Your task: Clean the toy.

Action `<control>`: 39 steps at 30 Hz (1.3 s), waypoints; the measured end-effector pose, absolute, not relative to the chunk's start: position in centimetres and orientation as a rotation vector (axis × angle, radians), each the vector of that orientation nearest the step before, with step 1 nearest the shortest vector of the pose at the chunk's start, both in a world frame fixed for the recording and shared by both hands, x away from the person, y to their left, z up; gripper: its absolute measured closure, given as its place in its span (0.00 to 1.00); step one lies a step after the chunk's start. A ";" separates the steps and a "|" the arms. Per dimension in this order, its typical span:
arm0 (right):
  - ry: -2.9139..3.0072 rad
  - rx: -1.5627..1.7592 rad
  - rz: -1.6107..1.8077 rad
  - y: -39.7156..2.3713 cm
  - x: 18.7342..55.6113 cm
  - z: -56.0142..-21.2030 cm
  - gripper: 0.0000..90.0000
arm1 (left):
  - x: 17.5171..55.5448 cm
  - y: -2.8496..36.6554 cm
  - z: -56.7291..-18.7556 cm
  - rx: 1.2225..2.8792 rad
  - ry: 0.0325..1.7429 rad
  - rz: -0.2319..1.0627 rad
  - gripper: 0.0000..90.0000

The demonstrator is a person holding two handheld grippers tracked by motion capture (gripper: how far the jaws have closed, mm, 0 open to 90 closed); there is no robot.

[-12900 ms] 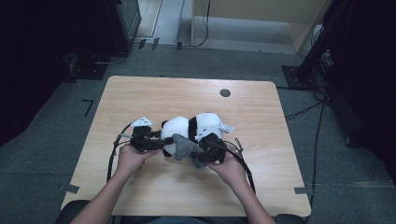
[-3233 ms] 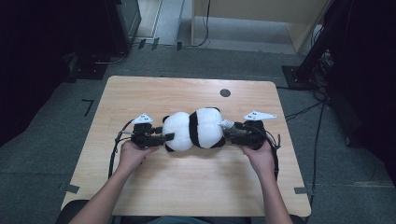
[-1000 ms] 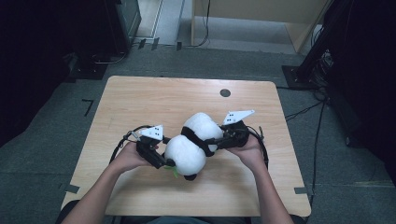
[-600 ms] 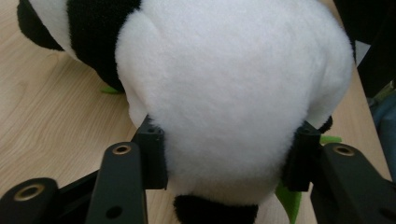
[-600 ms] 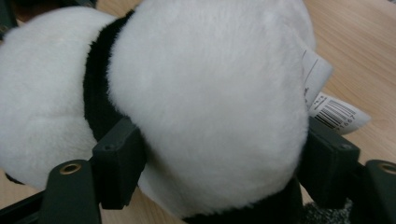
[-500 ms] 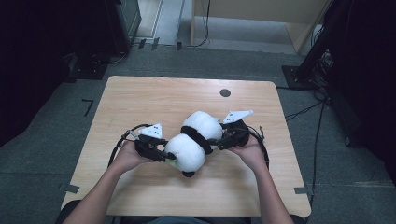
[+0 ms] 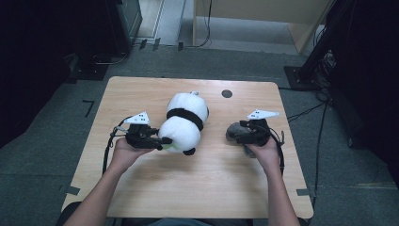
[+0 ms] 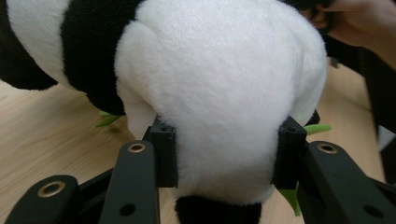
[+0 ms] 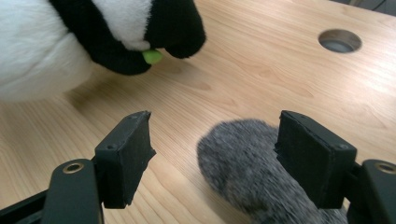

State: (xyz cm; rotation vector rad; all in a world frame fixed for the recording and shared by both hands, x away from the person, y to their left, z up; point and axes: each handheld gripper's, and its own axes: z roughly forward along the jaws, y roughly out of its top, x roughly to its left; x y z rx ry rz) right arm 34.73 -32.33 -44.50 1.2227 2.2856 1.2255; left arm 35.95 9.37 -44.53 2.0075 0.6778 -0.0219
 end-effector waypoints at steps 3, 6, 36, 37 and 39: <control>2.275 1.263 1.200 -33.3 34.5 -45.3 0.29 | 36.3 9.4 -44.8 2.003 0.732 -0.006 0.61; 2.277 1.308 1.132 -34.1 34.5 -46.1 0.28 | 36.4 9.4 -44.7 1.987 0.743 0.009 0.60; 2.267 1.104 1.505 -24.4 32.4 -40.6 0.81 | 35.4 5.3 -44.4 1.963 0.817 0.111 0.58; 2.294 1.096 1.497 -23.8 32.4 -40.8 0.82 | 35.3 5.1 -44.4 1.960 0.820 0.112 0.58; 2.316 1.083 1.459 -22.7 32.2 -41.2 0.82 | 35.1 4.9 -44.5 1.969 0.835 0.139 0.58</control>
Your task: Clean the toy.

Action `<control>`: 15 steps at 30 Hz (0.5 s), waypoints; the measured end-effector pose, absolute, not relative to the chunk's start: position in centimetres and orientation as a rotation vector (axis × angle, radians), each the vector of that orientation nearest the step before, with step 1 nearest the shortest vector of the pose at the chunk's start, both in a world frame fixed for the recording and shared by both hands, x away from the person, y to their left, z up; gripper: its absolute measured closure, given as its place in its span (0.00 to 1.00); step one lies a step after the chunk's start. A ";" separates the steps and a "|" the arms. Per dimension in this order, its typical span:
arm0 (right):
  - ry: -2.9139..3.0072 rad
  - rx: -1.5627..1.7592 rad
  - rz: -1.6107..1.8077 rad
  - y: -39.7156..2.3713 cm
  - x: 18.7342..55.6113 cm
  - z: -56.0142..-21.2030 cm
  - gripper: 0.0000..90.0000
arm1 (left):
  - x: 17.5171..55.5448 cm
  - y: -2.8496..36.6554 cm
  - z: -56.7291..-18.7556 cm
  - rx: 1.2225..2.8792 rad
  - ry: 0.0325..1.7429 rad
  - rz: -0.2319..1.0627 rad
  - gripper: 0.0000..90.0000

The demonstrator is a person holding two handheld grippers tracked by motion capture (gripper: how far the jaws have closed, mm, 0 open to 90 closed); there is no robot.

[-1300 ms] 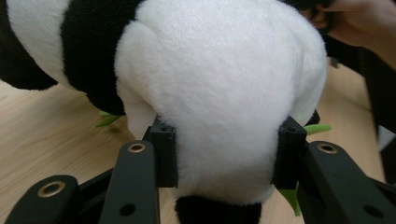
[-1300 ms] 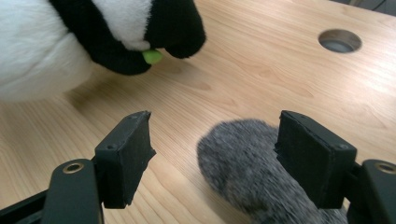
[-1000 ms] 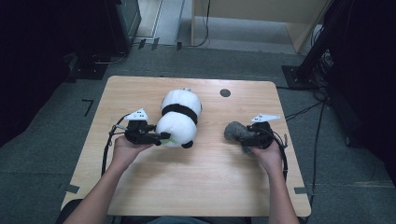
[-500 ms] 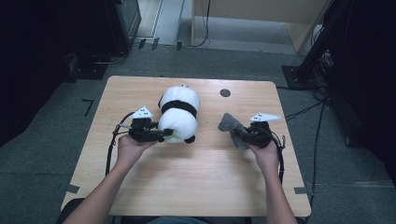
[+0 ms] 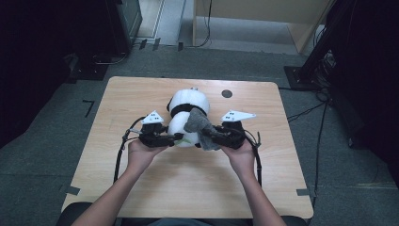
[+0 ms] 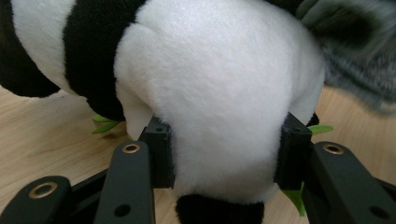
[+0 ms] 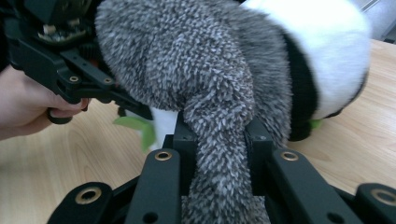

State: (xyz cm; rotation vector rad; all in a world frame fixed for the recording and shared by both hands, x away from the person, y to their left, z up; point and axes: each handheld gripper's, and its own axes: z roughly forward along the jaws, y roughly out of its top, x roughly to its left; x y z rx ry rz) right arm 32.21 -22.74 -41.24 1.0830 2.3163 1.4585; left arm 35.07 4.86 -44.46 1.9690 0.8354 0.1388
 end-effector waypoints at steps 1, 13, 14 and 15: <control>2.315 1.073 1.435 -22.3 32.0 -41.4 0.82 | 35.1 4.9 -44.5 1.963 0.846 0.136 0.58; 2.490 0.938 1.395 -18.3 30.7 -43.3 0.85 | 35.2 5.5 -44.3 1.917 0.891 0.128 0.59; 2.503 0.926 1.383 -17.9 30.7 -43.6 0.86 | 35.1 5.5 -44.2 1.916 0.889 0.131 0.59; 2.516 0.930 1.378 -17.7 30.7 -44.0 0.86 | 35.1 5.6 -44.2 1.920 0.889 0.135 0.59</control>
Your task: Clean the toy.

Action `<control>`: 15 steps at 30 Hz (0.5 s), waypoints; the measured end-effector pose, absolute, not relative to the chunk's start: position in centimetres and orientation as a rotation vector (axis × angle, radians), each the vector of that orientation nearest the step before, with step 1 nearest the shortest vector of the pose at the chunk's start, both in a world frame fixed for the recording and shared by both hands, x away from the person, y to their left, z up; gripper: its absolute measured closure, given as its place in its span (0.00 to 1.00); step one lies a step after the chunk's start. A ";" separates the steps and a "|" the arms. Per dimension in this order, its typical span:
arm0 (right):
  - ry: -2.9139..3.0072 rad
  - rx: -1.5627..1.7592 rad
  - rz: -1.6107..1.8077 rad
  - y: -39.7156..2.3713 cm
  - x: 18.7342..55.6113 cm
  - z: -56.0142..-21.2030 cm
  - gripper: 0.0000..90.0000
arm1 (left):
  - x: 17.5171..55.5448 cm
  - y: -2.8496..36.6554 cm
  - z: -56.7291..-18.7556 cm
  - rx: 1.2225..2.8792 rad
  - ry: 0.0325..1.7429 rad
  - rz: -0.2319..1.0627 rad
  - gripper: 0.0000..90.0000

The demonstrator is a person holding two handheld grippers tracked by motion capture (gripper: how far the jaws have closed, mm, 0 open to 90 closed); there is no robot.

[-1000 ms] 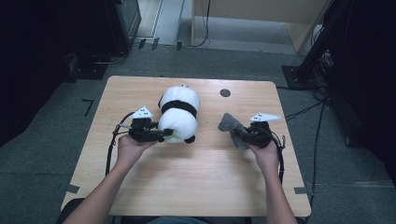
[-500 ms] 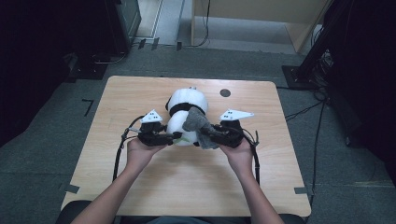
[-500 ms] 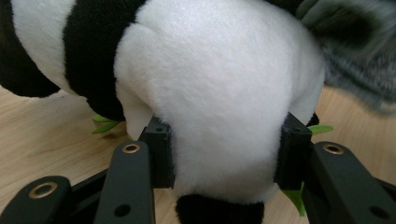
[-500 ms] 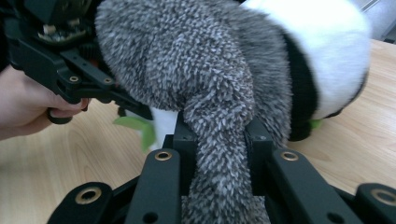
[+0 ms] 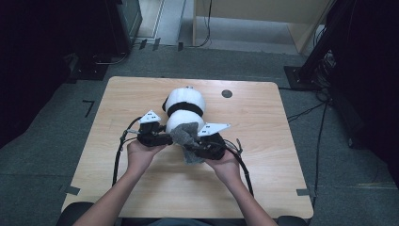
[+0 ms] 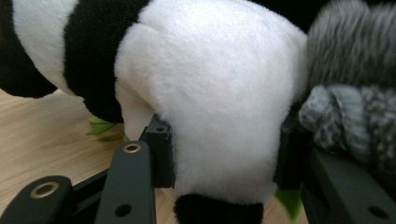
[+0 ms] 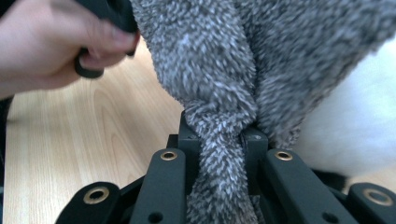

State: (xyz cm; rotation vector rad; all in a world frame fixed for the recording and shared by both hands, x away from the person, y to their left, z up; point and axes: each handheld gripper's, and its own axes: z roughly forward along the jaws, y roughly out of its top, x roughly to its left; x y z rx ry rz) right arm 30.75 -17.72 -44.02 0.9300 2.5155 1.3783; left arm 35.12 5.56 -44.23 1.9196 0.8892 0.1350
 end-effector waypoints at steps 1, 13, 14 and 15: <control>2.522 0.936 1.380 -17.7 30.8 -44.4 0.86 | 35.1 5.6 -44.3 1.924 0.892 0.134 0.59; 2.537 0.975 1.314 -17.7 31.5 -47.0 0.86 | 35.4 6.2 -44.2 1.874 0.914 0.102 0.59; 2.539 0.985 1.321 -17.8 31.6 -47.1 0.86 | 35.4 6.2 -44.2 1.869 0.915 0.098 0.59; 2.546 0.997 1.308 -17.9 31.7 -47.2 0.86 | 35.5 6.3 -44.2 1.855 0.921 0.085 0.59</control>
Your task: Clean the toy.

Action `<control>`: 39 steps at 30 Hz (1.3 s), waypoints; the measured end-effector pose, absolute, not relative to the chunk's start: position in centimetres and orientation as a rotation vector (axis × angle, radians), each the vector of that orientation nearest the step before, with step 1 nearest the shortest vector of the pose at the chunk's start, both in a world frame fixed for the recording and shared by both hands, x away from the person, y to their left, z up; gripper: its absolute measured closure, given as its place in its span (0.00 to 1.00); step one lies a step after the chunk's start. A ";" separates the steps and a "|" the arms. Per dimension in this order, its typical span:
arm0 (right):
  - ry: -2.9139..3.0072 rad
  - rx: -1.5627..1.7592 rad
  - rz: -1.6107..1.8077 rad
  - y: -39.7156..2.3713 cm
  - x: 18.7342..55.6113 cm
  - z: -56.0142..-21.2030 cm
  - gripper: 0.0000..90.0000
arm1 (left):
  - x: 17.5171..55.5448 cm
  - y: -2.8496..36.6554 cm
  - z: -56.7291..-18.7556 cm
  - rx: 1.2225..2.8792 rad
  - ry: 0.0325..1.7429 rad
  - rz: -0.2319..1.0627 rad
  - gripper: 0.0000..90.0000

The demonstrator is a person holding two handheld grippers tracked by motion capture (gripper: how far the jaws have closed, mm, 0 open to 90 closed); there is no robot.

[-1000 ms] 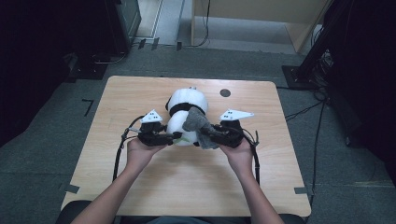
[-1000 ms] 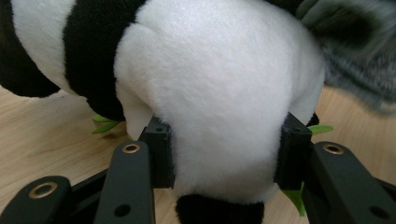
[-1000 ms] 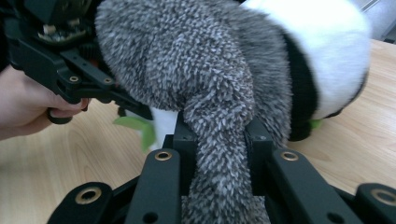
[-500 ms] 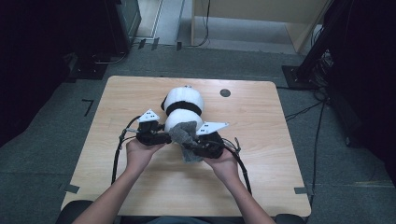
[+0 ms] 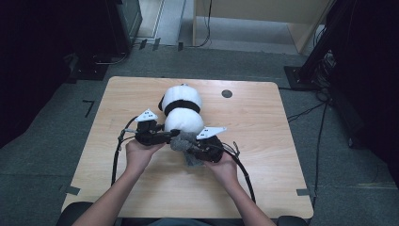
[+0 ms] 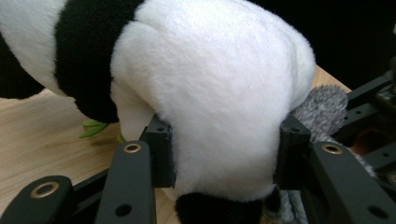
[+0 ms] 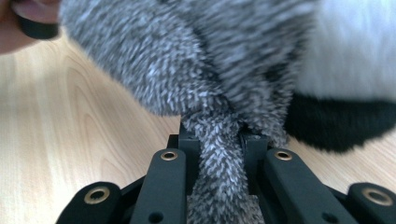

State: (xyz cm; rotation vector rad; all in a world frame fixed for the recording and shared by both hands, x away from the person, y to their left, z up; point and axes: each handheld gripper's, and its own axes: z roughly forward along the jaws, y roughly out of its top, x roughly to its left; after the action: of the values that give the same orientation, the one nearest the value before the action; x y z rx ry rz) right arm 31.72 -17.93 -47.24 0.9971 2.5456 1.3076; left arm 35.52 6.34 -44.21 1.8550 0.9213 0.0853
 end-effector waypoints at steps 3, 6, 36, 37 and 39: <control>2.552 1.038 1.285 -18.3 32.0 -47.9 0.86 | 35.6 6.5 -44.2 1.847 0.923 0.068 0.59; 2.549 1.055 1.277 -18.5 32.3 -48.2 0.86 | 35.5 6.6 -44.1 1.844 0.912 0.065 0.59; 2.214 1.309 1.365 -25.1 33.4 -43.2 0.86 | 35.3 6.9 -44.5 1.923 0.868 0.098 0.58; 2.213 1.283 1.375 -24.8 33.1 -42.5 0.86 | 35.3 6.9 -44.5 1.933 0.868 0.102 0.58; 2.194 1.248 1.431 -24.6 32.7 -41.5 0.86 | 35.3 6.6 -44.7 1.941 0.868 0.102 0.58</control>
State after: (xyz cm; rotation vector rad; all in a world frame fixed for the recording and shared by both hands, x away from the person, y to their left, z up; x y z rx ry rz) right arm 32.65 -24.56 -41.47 1.2482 2.1943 1.4312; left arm 35.27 6.65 -44.69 1.9408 0.8685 0.1019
